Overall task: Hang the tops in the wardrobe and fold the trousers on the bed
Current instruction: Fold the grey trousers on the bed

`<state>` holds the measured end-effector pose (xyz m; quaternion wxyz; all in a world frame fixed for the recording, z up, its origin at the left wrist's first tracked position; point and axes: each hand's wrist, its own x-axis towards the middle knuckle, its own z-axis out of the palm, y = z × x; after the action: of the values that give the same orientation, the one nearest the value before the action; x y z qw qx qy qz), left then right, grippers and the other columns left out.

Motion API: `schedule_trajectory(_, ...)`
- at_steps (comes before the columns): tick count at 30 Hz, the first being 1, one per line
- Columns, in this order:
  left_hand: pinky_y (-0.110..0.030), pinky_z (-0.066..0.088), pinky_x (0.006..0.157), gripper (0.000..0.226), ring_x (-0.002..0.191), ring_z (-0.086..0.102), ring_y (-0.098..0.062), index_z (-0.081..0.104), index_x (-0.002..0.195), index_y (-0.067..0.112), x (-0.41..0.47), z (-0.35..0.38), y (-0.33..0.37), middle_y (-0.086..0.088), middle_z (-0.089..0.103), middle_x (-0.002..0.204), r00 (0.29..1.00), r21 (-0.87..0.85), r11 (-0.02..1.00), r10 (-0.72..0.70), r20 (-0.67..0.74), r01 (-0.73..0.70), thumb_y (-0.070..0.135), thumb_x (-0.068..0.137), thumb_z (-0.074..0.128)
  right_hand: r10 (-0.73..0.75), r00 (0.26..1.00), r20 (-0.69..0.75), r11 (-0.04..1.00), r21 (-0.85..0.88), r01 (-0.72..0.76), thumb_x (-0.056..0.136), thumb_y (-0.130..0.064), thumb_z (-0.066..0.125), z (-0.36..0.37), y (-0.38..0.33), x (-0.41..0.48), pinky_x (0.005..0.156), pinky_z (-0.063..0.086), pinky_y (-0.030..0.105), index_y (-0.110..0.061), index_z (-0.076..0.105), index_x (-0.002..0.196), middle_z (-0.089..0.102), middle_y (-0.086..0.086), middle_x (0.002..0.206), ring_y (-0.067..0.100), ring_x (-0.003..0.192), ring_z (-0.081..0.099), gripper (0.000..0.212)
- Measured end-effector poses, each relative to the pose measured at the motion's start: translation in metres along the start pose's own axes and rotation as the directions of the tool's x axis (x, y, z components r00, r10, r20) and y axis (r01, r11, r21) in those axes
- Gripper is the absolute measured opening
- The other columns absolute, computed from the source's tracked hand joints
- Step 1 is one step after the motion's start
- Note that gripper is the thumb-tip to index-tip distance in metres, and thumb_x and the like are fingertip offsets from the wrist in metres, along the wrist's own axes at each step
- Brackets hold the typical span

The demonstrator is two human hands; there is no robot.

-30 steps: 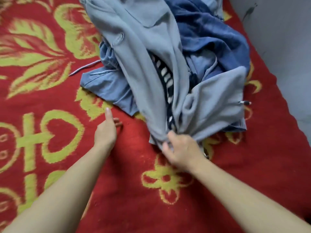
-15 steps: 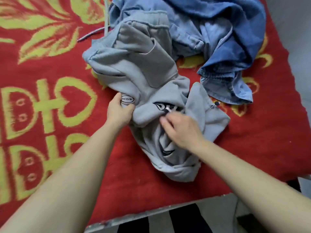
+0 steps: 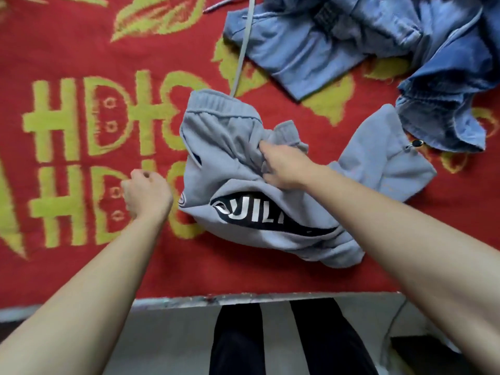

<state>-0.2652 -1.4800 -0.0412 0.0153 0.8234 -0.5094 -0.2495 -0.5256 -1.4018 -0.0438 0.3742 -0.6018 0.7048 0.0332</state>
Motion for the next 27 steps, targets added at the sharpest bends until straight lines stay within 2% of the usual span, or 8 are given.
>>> schedule_trajectory(5, -0.038, 0.038, 0.083, 0.086, 0.105, 0.057, -0.029, 0.059, 0.104, 0.023, 0.000, 0.005, 0.058, -0.003, 0.062, 0.103, 0.979, -0.184, 0.979, 0.116, 0.166, -0.085, 0.094, 0.071, 0.023, -0.230, 0.971, 0.059, 0.957, -0.169, 0.237, 0.091, -0.020, 0.053, 0.045, -0.017, -0.043, 0.060, 0.035, 0.036, -0.013, 0.048, 0.104, 0.056, 0.005, 0.104, 0.033, 0.082, 0.062, 0.016)
schedule_trajectory(9, -0.039, 0.046, 0.101, 0.069, 0.122, 0.056, -0.027, 0.058, 0.130, 0.031, -0.006, 0.021, 0.080, -0.002, 0.062, 0.131, 0.903, -0.138, 0.951, 0.306, 0.301, -0.277, 0.074, 0.076, 0.055, -0.222, 0.960, 0.170, 0.951, -0.182, 0.252, 0.085, -0.040, 0.049, 0.021, -0.024, -0.045, 0.056, 0.027, 0.030, -0.022, 0.042, 0.077, 0.045, -0.007, 0.069, 0.024, 0.068, 0.044, 0.021)
schedule_trajectory(12, -0.035, 0.053, 0.089, 0.032, 0.104, 0.064, -0.031, 0.071, 0.111, 0.026, -0.007, 0.029, 0.074, -0.007, 0.071, 0.112, 0.885, -0.143, 0.944, 0.329, 0.330, -0.297, 0.022, 0.086, 0.051, -0.146, 0.956, -0.255, 0.971, -0.222, 0.089, 0.090, -0.046, 0.033, 0.002, -0.023, -0.029, 0.059, 0.036, 0.034, -0.020, 0.054, 0.073, 0.061, 0.004, 0.081, 0.031, 0.074, 0.055, 0.037)
schedule_trajectory(15, -0.039, 0.053, 0.089, 0.028, 0.104, 0.063, -0.032, 0.065, 0.108, 0.022, -0.011, 0.026, 0.055, -0.009, 0.068, 0.113, 0.904, -0.122, 0.967, 0.251, 0.345, -0.222, 0.019, 0.085, 0.049, 0.126, 0.793, -0.596, 0.991, 0.046, -0.122, 0.098, -0.038, 0.044, -0.011, -0.013, -0.009, 0.082, 0.046, 0.043, -0.017, 0.069, 0.106, 0.061, 0.011, 0.108, 0.034, 0.101, 0.057, 0.034)
schedule_trajectory(17, -0.042, 0.053, 0.090, 0.026, 0.103, 0.063, -0.033, 0.060, 0.105, 0.019, -0.012, 0.023, 0.046, -0.011, 0.068, 0.110, 0.896, -0.167, 0.980, 0.170, 0.410, -0.110, 0.031, 0.084, 0.050, 0.326, 0.878, -0.349, 0.943, 0.182, -0.278, 0.097, -0.031, 0.048, -0.013, -0.001, 0.004, 0.101, 0.039, 0.041, -0.019, 0.057, 0.135, 0.055, 0.016, 0.132, 0.037, 0.123, 0.050, 0.041)
schedule_trajectory(20, -0.042, 0.053, 0.088, 0.052, 0.108, 0.065, -0.037, 0.061, 0.104, 0.008, -0.013, 0.023, 0.042, -0.020, 0.068, 0.114, 0.870, -0.253, 0.967, 0.094, 0.484, 0.036, 0.052, 0.077, 0.053, 0.323, 0.946, -0.005, 0.930, 0.189, -0.316, 0.087, -0.025, 0.060, -0.003, 0.010, 0.005, 0.106, 0.037, 0.033, -0.018, 0.048, 0.145, 0.049, 0.015, 0.144, 0.031, 0.131, 0.048, 0.060)
schedule_trajectory(24, -0.040, 0.052, 0.095, 0.076, 0.103, 0.066, -0.026, 0.066, 0.111, 0.016, -0.024, 0.031, 0.043, -0.006, 0.070, 0.112, 0.902, -0.221, 0.971, 0.011, 0.432, 0.093, 0.071, 0.059, 0.066, 0.313, 0.949, 0.035, 0.892, 0.331, -0.307, 0.071, -0.030, 0.070, 0.006, 0.021, -0.015, 0.085, 0.045, 0.024, -0.036, 0.066, 0.118, 0.069, -0.005, 0.114, 0.017, 0.105, 0.063, 0.047)
schedule_trajectory(27, -0.042, 0.042, 0.106, 0.109, 0.125, 0.054, -0.032, 0.052, 0.137, 0.010, -0.032, 0.037, 0.050, -0.011, 0.056, 0.138, 0.900, -0.207, 0.967, -0.044, 0.433, 0.147, 0.089, 0.062, 0.047, 0.315, 0.930, 0.188, 0.785, 0.499, -0.366, 0.054, -0.040, 0.063, 0.006, 0.032, -0.035, 0.066, 0.045, 0.024, -0.032, 0.069, 0.075, 0.065, -0.012, 0.073, 0.013, 0.073, 0.059, 0.024)
